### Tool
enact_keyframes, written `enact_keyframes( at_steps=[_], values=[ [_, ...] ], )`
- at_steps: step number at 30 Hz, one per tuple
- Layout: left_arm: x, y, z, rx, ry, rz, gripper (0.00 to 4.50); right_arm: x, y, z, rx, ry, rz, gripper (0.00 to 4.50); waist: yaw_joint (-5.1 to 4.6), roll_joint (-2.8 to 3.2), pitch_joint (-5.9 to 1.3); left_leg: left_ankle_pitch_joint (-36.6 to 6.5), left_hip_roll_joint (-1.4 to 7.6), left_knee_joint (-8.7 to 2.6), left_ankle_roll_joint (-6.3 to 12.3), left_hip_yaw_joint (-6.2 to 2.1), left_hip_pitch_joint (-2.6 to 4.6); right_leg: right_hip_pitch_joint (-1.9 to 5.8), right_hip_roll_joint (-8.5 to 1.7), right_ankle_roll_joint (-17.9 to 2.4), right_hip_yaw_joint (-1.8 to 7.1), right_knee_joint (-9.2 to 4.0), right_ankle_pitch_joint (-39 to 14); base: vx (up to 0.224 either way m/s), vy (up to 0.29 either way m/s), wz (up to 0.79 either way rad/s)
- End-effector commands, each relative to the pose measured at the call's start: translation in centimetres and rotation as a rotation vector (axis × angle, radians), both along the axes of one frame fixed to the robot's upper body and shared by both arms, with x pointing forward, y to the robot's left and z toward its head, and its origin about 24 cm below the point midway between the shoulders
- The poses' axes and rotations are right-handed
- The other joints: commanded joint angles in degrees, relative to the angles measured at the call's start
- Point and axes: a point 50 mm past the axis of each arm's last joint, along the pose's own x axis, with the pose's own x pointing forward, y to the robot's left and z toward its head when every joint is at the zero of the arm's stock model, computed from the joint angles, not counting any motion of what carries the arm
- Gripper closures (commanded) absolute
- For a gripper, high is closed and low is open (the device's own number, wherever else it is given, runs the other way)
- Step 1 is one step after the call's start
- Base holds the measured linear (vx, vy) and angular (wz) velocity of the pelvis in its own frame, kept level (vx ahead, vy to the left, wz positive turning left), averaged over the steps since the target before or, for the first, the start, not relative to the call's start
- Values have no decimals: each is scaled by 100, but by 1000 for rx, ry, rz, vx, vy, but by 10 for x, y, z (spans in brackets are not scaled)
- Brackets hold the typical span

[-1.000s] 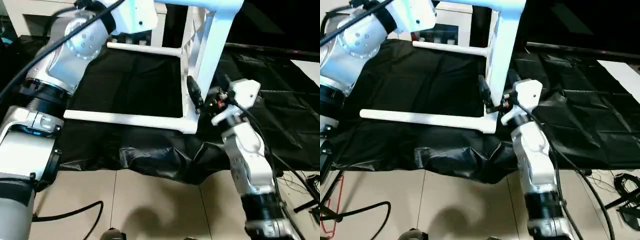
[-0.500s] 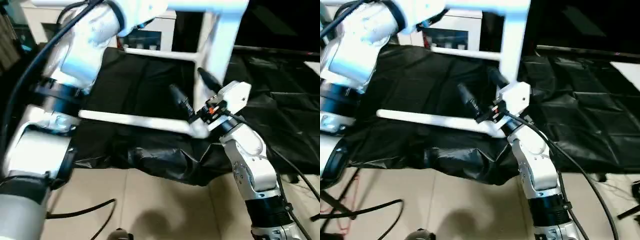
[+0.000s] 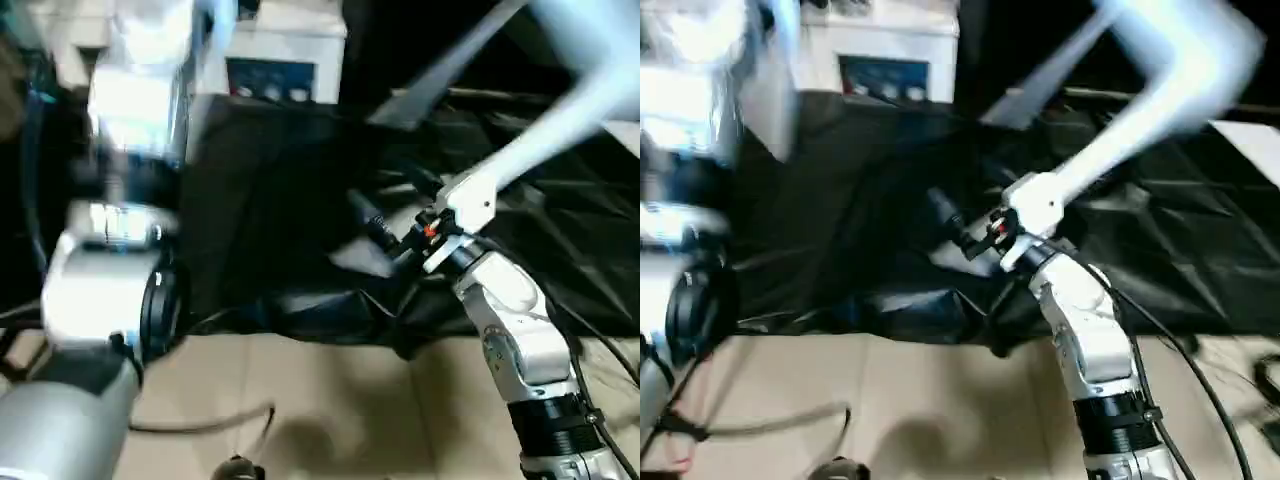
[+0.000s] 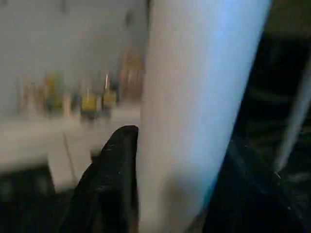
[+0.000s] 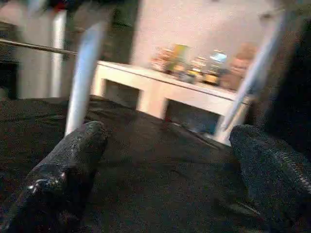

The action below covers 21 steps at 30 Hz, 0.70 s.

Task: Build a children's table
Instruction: Flip table

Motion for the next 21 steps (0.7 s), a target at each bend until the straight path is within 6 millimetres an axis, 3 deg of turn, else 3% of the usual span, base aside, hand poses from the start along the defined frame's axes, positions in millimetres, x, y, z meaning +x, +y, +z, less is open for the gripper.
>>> enact_keyframes(
  at_steps=[1, 3, 5, 9, 11, 15, 21],
  values=[
    [-7, -2, 28, -15, -121, 5, 240, 0, -4, 3, 26, -5, -14, 0, -12, 129, -496, -1962, 223, -534, -195, -141, 223, 255, -293, -848, 153, -331, -1314, 0, 0, 0],
    [-9, 3, 17, 11, -110, 44, 253, -1, -5, 4, 33, -7, -18, 0, 0, 102, -481, -2003, 229, -500, -167, -104, 257, 217, -299, -949, 175, -335, -1292, 0, 0, 0],
    [-12, 6, 10, 7, -103, 67, 258, -2, -6, 3, 34, -6, -19, 0, 32, 90, -502, -1778, 232, -456, -107, -70, 285, 199, -295, -1035, 193, -301, -995, 57, -17, 2],
    [-16, 11, -1, 27, -96, 106, 264, -1, -6, 3, 24, -4, -21, 0, 70, 69, -528, -785, 213, -392, 137, -30, 246, 271, -256, -1263, 196, -141, 100, 71, -19, 1],
    [-21, 19, -12, 22, -73, 142, 265, -1, -5, 3, 16, -9, -21, 0, 72, 51, -523, -631, 217, -391, 196, -30, 231, 306, -269, -1306, 193, -123, 185, 0, 0, 0],
    [-27, 29, -19, 39, -64, 182, 265, -1, -5, 7, 15, -43, -25, 0, 21, 50, -495, -946, 225, -419, 133, -20, 256, 295, -264, -1234, 204, -173, -319, 0, 0, 0],
    [-41, 51, -32, 29, -48, 277, 265, -6, -7, 11, 26, -98, -23, 0, -77, 69, -444, -1672, 228, -481, -145, -40, 262, 252, -249, -950, 218, -276, -1176, 0, 0, 0]
  ],
)
